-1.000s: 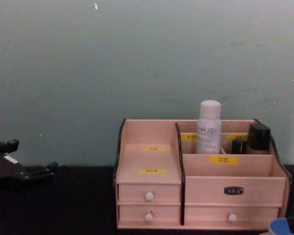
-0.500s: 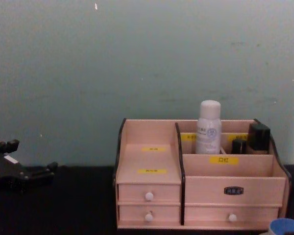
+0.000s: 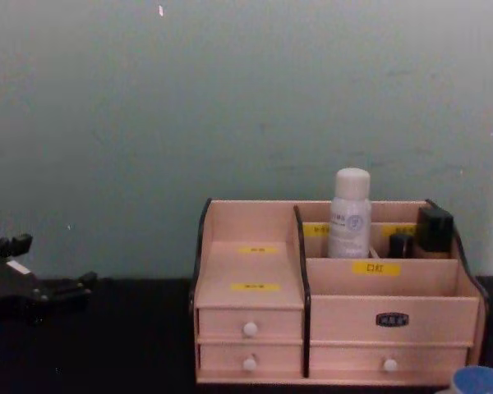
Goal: Pick up the facial cleanser and watermelon frost from the table and place them into the tiered storage box.
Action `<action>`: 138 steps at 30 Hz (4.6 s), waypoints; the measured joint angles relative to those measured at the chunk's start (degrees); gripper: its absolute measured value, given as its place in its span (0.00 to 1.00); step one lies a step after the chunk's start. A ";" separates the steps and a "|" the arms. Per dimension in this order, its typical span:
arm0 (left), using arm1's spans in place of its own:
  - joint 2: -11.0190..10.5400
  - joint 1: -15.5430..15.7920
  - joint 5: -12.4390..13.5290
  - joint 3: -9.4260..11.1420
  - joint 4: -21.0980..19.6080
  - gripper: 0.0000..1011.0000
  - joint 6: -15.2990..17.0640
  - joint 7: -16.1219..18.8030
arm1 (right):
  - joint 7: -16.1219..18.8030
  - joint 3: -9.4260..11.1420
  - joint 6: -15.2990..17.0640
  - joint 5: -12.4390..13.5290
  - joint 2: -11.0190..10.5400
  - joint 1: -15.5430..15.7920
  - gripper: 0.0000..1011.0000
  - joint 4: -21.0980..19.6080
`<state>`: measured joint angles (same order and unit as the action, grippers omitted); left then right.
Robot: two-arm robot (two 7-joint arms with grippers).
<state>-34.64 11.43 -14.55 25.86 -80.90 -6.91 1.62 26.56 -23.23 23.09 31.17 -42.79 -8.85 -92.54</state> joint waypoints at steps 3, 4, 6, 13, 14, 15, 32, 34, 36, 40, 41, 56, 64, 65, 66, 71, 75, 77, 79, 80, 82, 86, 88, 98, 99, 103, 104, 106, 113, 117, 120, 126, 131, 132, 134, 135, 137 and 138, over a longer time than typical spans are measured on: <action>0.00 0.00 0.00 0.00 0.00 0.99 0.00 0.00 | 0.20 -0.46 -0.02 -0.31 0.31 -0.62 0.99 0.78; 0.00 0.00 0.00 0.00 0.00 0.99 0.00 0.00 | 0.22 -0.52 -0.02 -0.36 0.38 -0.72 0.99 0.91; 0.00 0.00 0.00 0.00 0.00 0.99 0.00 0.00 | 0.28 -0.71 -0.03 -0.48 0.54 -1.01 0.99 1.27; 0.00 0.00 0.00 0.00 0.00 0.99 0.00 0.00 | 0.53 -1.40 -0.20 -1.05 1.31 -1.97 0.99 2.81; 0.00 0.00 0.00 0.00 0.00 0.99 0.00 0.00 | 0.55 -1.46 -0.23 -1.10 1.38 -2.05 0.99 2.93; 0.00 0.00 0.00 0.00 0.00 0.99 0.00 0.00 | 0.61 -1.56 -0.30 -1.19 1.53 -2.21 0.99 3.20; 0.00 0.00 0.00 0.00 0.00 0.99 0.00 0.00 | 0.92 -1.74 -0.70 -1.45 1.79 -2.65 0.99 3.79; 0.00 0.00 0.00 0.00 0.00 0.99 0.00 0.00 | 0.91 -1.73 -0.70 -1.45 1.78 -2.63 0.99 3.78; 0.00 0.00 0.00 0.00 0.00 0.99 0.00 0.00 | 0.90 -1.73 -0.70 -1.45 1.77 -2.63 0.99 3.78; 0.00 0.00 0.00 0.00 0.00 0.99 0.00 0.00 | 0.88 -1.71 -0.70 -1.45 1.77 -2.61 0.98 3.75; 0.00 0.00 0.00 0.00 0.00 0.99 0.00 0.00 | 0.87 -1.71 -0.70 -1.45 1.77 -2.61 0.97 3.75; 0.00 0.00 0.00 0.00 0.00 0.99 0.00 0.00 | 0.83 -1.69 -0.67 -1.40 1.77 -2.57 0.72 3.69; 0.00 0.00 0.00 0.00 0.00 0.99 0.00 0.00 | 0.83 -1.70 -0.63 -1.39 1.76 -2.57 0.72 3.69; 0.00 0.00 0.00 0.00 0.00 0.99 0.00 0.00 | 0.83 -1.70 -0.63 -1.39 1.76 -2.57 0.72 3.69; 0.00 0.00 0.00 0.00 0.00 0.99 0.00 0.00 | 0.83 -1.70 -0.63 -1.39 1.77 -2.57 0.72 3.69; 0.00 0.00 0.00 0.00 0.00 0.99 0.00 0.00 | 0.83 -1.70 -0.62 -1.39 1.76 -2.57 0.72 3.70; 0.00 0.00 0.00 0.00 0.00 0.99 0.00 0.00 | 1.54 -1.87 -0.76 -1.43 1.58 -2.69 0.72 3.70; 0.00 0.00 0.00 0.00 0.00 0.99 0.00 0.00 | 2.26 -1.98 -0.95 -1.43 1.36 -2.79 0.72 3.68; 0.00 0.00 0.00 0.00 0.00 0.99 0.00 0.00 | 2.86 -2.00 -1.13 -1.23 1.19 -2.83 0.72 3.57; 0.00 0.00 0.00 0.00 0.00 0.99 0.00 0.00 | 3.38 -2.01 -1.36 -0.97 1.02 -2.91 0.72 3.35; 0.00 0.00 0.00 0.00 0.00 0.99 0.00 0.00 | 3.93 -2.08 -1.65 -0.73 0.85 -3.09 0.72 3.09; 0.00 0.00 0.00 0.00 0.00 0.99 0.00 0.00 | 5.36 -2.83 -2.79 -0.54 0.98 -4.41 0.72 2.97; 0.00 0.00 0.00 0.00 0.00 0.99 0.00 0.00 | 6.09 -3.35 -3.59 -0.54 1.53 -5.51 0.72 3.30; 0.00 0.00 0.00 0.00 0.00 0.99 0.00 0.00 | 8.66 -6.36 -6.43 -0.58 5.78 -11.67 0.72 5.74; 0.00 0.00 0.00 0.00 0.00 0.99 0.00 0.00 | 9.00 -6.87 -6.83 -0.63 6.47 -12.69 0.72 6.18; 0.00 0.00 0.00 0.00 0.00 0.99 0.00 0.00 | 9.59 -7.86 -7.57 -0.82 7.92 -14.88 0.72 7.35; 0.00 0.00 0.00 0.00 0.00 0.99 0.00 0.00 | 9.82 -8.38 -7.91 -0.99 8.60 -15.97 0.72 8.06; 0.00 0.00 0.00 0.00 0.00 0.99 0.00 0.00 | 10.12 -9.10 -8.36 -1.24 9.54 -17.45 0.72 8.96; 0.00 0.00 0.00 0.00 0.00 0.99 0.00 0.00 | 10.49 -11.02 -9.18 -2.31 12.20 -21.43 0.72 12.24; 0.00 0.00 0.00 0.00 0.00 0.99 0.00 0.00 | 10.67 -12.07 -9.58 -3.16 13.70 -23.42 0.72 14.39; 0.00 0.00 0.00 0.00 0.00 0.99 0.00 0.00 | 10.99 -12.86 -10.08 -3.79 14.95 -24.92 0.72 16.25; 0.00 0.00 0.00 0.00 0.00 0.99 0.00 0.00 | 11.44 -14.19 -11.08 -5.25 17.46 -27.74 0.72 20.27; 0.00 0.00 0.00 0.00 0.00 0.99 0.00 0.00 | 11.64 -14.81 -11.72 -6.20 19.46 -29.82 0.72 23.51; 0.00 0.00 0.00 0.00 0.00 0.99 0.00 0.00 | 11.66 -15.03 -11.82 -6.57 20.11 -30.51 0.72 24.71; 0.00 0.00 0.00 0.00 0.00 0.99 0.00 0.00 | 11.72 -15.18 -12.00 -6.87 20.82 -31.17 0.72 25.92; 0.00 0.00 0.00 0.00 0.00 0.99 0.00 0.00 | 11.81 -15.29 -12.10 -7.12 21.45 -31.83 0.72 27.09; 0.00 0.00 0.00 0.00 0.00 0.99 0.00 0.00 | 11.94 -15.42 -12.35 -7.53 22.50 -32.88 0.72 28.96; 0.00 0.00 0.00 0.00 0.00 0.99 0.00 0.00 | 12.00 -15.46 -12.44 -7.65 22.83 -33.21 0.72 29.55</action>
<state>-34.65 11.43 -14.55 25.86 -80.90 -6.91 1.62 38.56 -38.69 10.65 23.52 -19.97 -42.05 -62.99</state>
